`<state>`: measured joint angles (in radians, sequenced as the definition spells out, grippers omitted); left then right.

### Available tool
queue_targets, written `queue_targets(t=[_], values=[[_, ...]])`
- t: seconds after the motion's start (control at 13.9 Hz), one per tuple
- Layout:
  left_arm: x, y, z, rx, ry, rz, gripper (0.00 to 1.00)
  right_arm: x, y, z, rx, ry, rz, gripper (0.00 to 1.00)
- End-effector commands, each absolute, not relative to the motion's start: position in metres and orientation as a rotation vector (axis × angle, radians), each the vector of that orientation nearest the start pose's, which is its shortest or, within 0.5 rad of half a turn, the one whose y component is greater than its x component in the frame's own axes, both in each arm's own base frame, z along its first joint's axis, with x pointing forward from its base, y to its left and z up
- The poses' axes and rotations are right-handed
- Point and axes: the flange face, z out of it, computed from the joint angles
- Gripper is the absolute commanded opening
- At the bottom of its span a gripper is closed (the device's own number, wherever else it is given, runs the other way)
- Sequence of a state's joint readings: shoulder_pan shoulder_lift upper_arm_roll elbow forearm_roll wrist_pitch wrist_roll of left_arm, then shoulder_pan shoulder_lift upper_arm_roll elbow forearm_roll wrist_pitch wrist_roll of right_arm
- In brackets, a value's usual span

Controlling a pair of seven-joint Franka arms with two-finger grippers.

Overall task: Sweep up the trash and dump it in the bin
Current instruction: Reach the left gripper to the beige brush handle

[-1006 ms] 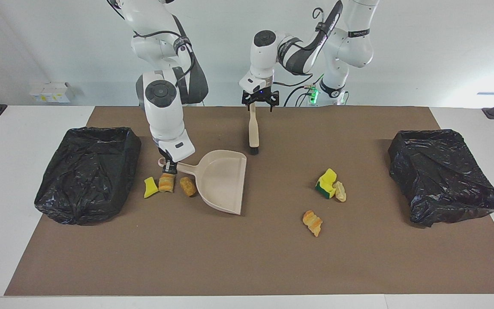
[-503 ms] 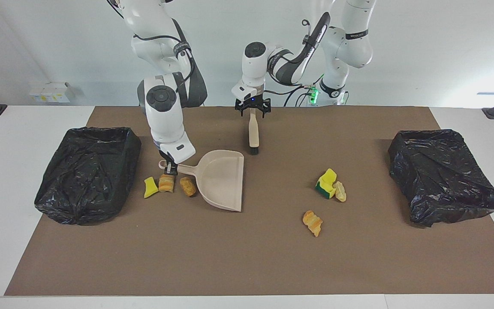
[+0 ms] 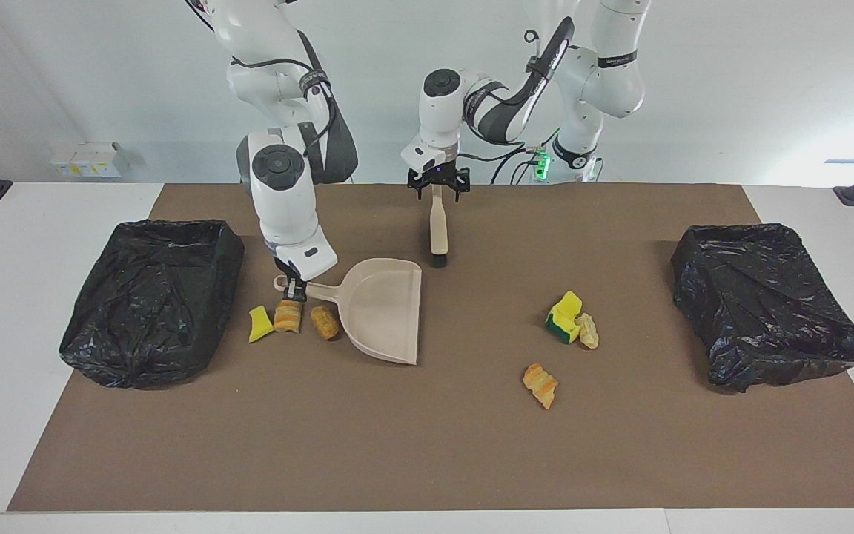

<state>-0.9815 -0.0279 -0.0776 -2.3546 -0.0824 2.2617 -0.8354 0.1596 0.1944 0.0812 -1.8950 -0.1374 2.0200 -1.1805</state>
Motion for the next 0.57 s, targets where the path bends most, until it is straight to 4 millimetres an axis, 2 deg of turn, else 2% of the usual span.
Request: queue_targets(t=[0.0, 0.07, 0.5], values=[[0.232, -0.420, 0.342, -3.065, 0.279, 0.194, 0.25, 0.576, 0.127, 0.401, -2.337, -2.206, 0.161, 0.00], [0.231, -0.419, 0.347, -3.066, 0.278, 0.193, 0.00, 0.576, 0.127, 0.401, -2.337, -2.206, 0.161, 0.00], [0.247, -0.415, 0.369, -3.085, 0.259, 0.184, 0.00, 0.576, 0.127, 0.401, -2.337, -2.206, 0.161, 0.00]])
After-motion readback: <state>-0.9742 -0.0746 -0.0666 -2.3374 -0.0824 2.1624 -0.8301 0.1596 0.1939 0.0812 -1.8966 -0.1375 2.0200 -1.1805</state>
